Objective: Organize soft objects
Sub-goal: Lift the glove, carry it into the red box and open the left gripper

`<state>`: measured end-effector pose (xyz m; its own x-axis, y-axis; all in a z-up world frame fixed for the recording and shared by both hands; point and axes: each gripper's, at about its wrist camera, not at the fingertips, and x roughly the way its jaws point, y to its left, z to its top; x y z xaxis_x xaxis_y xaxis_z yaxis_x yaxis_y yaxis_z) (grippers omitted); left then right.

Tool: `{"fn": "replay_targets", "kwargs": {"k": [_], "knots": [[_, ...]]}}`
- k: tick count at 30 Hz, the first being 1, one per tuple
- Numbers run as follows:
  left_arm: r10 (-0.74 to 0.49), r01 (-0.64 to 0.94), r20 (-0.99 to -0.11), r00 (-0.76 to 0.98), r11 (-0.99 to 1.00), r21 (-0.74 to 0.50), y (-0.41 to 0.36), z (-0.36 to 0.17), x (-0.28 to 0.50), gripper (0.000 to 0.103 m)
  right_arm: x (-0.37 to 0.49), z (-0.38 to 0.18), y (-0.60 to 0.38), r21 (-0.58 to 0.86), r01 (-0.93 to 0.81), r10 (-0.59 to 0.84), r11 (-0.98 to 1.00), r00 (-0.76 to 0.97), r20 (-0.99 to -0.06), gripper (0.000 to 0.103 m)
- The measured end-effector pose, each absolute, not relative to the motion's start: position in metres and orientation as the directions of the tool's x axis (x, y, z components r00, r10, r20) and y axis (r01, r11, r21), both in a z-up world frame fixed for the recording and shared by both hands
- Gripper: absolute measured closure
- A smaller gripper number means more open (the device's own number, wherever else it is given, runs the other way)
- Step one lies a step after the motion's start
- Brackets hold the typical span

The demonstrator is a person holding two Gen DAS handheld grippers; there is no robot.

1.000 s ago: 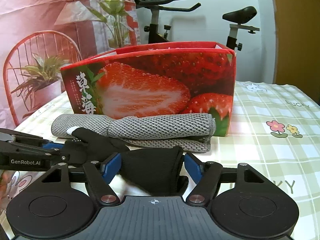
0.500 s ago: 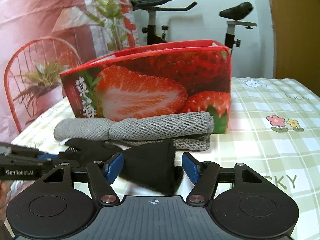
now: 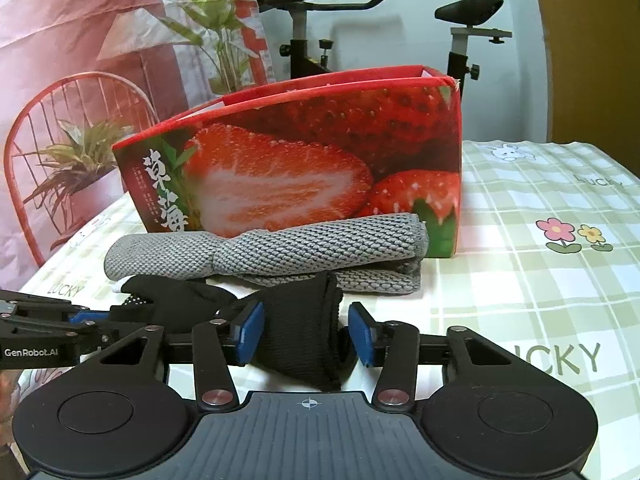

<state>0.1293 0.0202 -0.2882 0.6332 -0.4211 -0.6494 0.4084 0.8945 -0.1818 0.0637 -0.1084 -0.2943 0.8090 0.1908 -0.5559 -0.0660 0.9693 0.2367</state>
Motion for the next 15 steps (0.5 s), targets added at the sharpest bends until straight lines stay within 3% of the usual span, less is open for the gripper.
{"fn": "replay_targets", "kwargs": {"k": [4,15], "knots": [[-0.419,0.409,-0.651,0.633,0.895,-0.178,0.0200,-0.2879,0.1291,0.085,0.0623,-0.2935,-0.1056,0.228,-0.087,0.202,0.970,0.808,-0.553,0.069],[-0.423,0.400,-0.642,0.640,0.896,-0.191,0.0210,-0.2894,0.1285,0.085,0.0660,-0.2943,-0.1062,0.238,-0.102,0.222,0.966,0.798,-0.559,0.070]]}}
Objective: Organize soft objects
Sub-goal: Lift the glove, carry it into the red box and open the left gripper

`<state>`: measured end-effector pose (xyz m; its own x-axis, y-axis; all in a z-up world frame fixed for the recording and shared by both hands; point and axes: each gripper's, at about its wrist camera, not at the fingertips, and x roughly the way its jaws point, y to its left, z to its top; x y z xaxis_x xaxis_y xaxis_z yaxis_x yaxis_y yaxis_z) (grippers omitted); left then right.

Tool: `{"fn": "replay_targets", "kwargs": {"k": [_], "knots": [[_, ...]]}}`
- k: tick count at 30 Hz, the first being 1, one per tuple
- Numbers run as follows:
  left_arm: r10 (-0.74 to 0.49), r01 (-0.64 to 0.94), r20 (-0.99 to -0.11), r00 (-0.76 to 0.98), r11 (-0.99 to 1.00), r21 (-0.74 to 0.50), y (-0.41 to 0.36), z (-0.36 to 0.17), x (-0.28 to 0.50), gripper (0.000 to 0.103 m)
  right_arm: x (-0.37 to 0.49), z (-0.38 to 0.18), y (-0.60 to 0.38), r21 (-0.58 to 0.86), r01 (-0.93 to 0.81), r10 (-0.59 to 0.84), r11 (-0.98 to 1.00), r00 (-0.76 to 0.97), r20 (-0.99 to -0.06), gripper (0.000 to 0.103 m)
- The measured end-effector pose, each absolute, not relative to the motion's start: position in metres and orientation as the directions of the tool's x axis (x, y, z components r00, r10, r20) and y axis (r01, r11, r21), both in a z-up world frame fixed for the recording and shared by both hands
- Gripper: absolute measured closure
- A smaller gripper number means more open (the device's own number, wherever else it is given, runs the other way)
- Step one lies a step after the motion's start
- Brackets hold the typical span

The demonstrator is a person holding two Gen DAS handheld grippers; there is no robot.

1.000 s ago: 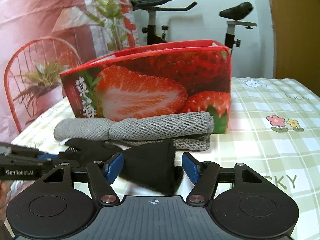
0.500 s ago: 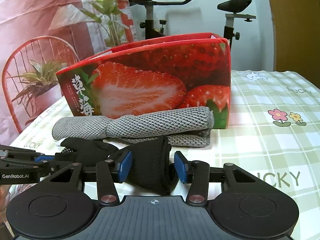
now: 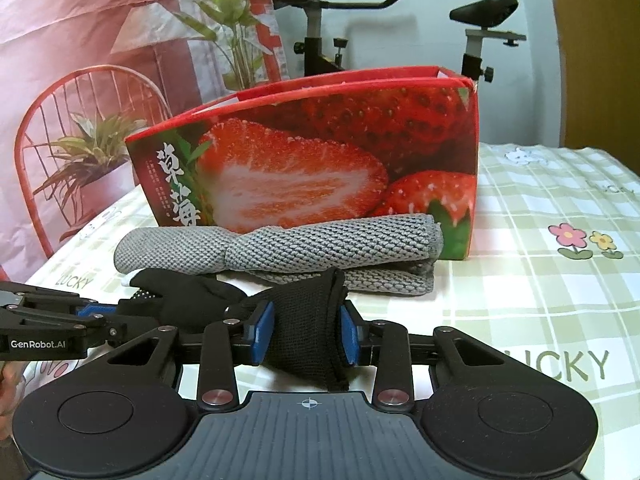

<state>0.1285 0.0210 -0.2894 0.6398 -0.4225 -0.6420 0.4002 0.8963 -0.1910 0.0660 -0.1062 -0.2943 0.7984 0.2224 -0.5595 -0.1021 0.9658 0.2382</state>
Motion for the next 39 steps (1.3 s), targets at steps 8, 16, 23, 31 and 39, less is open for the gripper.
{"fn": "replay_targets", "kwargs": {"k": [8,16,23,31,39], "knots": [[-0.417,0.411,-0.647,0.638,0.895,-0.172,0.020,-0.289,0.126,0.085,0.066,-0.295,-0.113,0.280,-0.088,0.237,0.956,0.793,-0.561,0.072],[-0.420,0.413,-0.641,0.642,0.894,-0.173,0.020,-0.280,0.126,0.086,0.067,-0.288,-0.106,0.239,-0.101,0.224,0.966,0.790,-0.571,0.084],[-0.430,0.438,-0.621,0.655,0.886,-0.152,0.019,-0.265,0.124,0.086,0.067,-0.274,-0.107,0.228,-0.119,0.232,0.966,0.783,-0.577,0.085],[-0.448,0.457,-0.594,0.668,0.877,-0.148,0.019,-0.243,0.123,0.086,0.058,-0.248,-0.104,0.179,-0.156,0.232,0.971,0.789,-0.569,0.087],[-0.459,0.462,-0.562,0.688,0.874,-0.148,0.019,-0.223,0.123,0.086,0.055,-0.228,-0.103,0.163,-0.179,0.240,0.970,0.801,-0.549,0.087]]}}
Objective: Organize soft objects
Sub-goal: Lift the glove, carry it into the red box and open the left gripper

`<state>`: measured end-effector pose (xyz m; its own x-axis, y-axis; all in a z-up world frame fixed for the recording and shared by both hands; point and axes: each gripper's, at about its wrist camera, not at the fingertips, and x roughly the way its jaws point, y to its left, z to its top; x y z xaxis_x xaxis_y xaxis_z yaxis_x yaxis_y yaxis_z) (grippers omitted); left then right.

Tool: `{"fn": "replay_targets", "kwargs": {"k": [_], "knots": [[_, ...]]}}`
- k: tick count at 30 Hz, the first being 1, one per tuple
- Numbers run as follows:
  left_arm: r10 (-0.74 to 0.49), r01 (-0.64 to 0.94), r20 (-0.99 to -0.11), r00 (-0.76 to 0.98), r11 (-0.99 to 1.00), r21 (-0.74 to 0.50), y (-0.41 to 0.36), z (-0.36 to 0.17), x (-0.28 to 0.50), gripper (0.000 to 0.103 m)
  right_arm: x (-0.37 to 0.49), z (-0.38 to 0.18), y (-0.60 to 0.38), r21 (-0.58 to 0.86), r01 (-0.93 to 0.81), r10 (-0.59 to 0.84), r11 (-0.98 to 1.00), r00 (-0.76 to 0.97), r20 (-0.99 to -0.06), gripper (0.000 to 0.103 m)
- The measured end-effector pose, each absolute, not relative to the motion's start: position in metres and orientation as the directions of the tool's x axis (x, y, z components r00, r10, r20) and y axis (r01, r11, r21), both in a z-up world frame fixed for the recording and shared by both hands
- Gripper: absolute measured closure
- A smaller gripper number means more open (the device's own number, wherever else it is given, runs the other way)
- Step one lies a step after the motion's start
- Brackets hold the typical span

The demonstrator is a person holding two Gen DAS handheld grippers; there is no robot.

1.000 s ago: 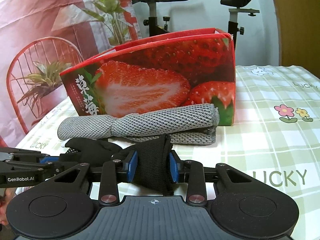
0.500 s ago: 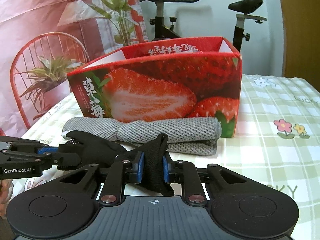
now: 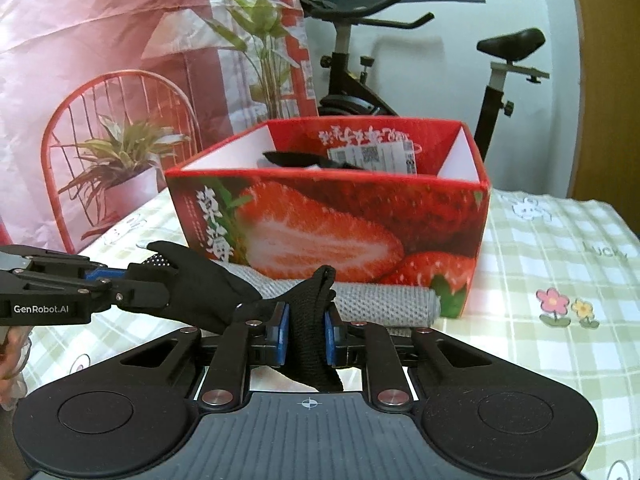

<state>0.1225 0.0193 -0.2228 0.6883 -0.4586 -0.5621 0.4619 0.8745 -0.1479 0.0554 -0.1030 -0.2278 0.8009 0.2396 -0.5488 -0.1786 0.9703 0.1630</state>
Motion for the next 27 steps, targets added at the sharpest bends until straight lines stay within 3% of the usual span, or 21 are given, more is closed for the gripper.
{"fn": "replay_targets", "kwargs": {"k": [16,23,27], "knots": [[-0.483,0.484,-0.469,0.739,0.866,-0.130,0.011,-0.162,0.155,0.086,0.095,-0.154,-0.116,0.067,-0.223,0.229,0.973,0.859,-0.459,0.087],[-0.452,0.452,-0.498,0.740,0.882,-0.129,0.003,-0.157,0.213,0.086,0.155,-0.155,-0.125,0.061,-0.179,0.187,0.982,0.875,-0.445,0.087],[-0.404,0.427,-0.535,0.742,0.900,-0.087,-0.009,-0.164,0.251,0.086,0.202,-0.164,-0.124,0.038,-0.131,0.133,0.991,0.862,-0.490,0.087]]}}
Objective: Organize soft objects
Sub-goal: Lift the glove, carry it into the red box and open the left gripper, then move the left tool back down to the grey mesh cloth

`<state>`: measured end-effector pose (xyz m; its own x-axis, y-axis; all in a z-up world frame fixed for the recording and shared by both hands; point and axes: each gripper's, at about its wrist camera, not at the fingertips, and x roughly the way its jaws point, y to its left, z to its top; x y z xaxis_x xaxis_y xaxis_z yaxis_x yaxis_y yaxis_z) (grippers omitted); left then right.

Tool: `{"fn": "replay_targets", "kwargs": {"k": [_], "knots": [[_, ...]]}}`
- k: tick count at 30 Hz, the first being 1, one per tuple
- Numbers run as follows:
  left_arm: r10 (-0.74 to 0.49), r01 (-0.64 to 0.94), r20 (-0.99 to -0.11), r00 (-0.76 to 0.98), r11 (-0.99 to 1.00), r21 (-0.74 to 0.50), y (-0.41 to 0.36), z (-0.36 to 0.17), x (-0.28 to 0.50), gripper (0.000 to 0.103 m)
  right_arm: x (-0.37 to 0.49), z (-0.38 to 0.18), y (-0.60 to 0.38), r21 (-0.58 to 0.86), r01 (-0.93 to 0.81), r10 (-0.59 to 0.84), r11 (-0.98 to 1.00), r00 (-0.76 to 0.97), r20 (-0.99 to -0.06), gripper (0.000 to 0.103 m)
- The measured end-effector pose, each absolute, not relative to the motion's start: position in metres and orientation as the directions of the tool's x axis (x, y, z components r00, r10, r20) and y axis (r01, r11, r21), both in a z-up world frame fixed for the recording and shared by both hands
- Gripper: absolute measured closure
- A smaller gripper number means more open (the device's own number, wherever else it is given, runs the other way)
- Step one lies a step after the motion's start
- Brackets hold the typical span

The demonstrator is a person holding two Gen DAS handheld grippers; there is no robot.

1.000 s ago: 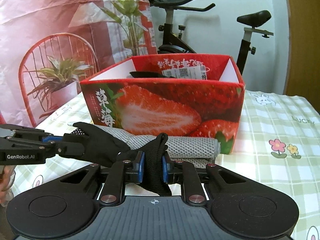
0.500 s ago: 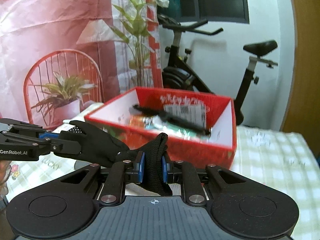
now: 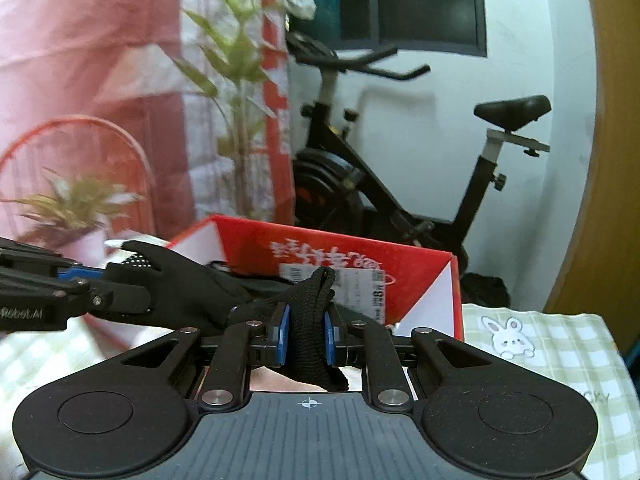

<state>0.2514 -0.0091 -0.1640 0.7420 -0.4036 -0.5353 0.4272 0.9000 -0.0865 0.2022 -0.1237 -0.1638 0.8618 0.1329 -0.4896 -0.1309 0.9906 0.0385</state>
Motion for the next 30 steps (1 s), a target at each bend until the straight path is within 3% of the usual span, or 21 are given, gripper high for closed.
{"fn": "replay_targets", "kwargs": {"k": [9,12,15,18,20,22,26,30], "knots": [[-0.325,0.380,-0.618,0.716,0.924,-0.046,-0.019,-0.186,0.297,0.086,0.248,-0.192,-0.117,0.042,-0.076,0.086,0.996,0.789,-0.609,0.087],[-0.319,0.392,-0.621,0.716,0.920,-0.021,-0.018,-0.190,0.298,0.080,0.252,-0.199,-0.117,0.038,-0.064,0.074,0.997,0.780,-0.622,0.085],[-0.312,0.419,-0.617,0.723,0.908,0.032,-0.022,-0.189,0.293,0.043,0.254,-0.202,-0.116,0.007,-0.044,0.039,0.999,0.779,-0.626,0.076],[-0.311,0.431,-0.604,0.733,0.900,0.060,-0.022,-0.186,0.287,0.030,0.253,-0.200,-0.116,-0.011,-0.035,0.021,0.999,0.786,-0.618,0.060],[-0.312,0.428,-0.604,0.733,0.902,0.054,-0.022,-0.184,0.286,0.019,0.250,-0.198,-0.118,-0.010,-0.028,0.016,1.000,0.797,-0.604,0.035],[-0.310,0.419,-0.595,0.742,0.906,0.050,-0.021,-0.181,0.283,0.001,0.245,-0.194,-0.120,-0.002,-0.032,0.024,0.999,0.812,-0.583,0.023],[-0.297,0.396,-0.579,0.759,0.917,0.047,-0.016,-0.175,0.276,0.000,0.234,-0.188,-0.122,-0.017,-0.034,0.018,0.999,0.828,-0.560,0.004],[-0.276,0.360,-0.571,0.773,0.932,0.037,-0.009,-0.169,0.269,0.000,0.224,-0.180,-0.124,-0.004,-0.015,0.010,1.000,0.839,-0.544,0.001]]}}
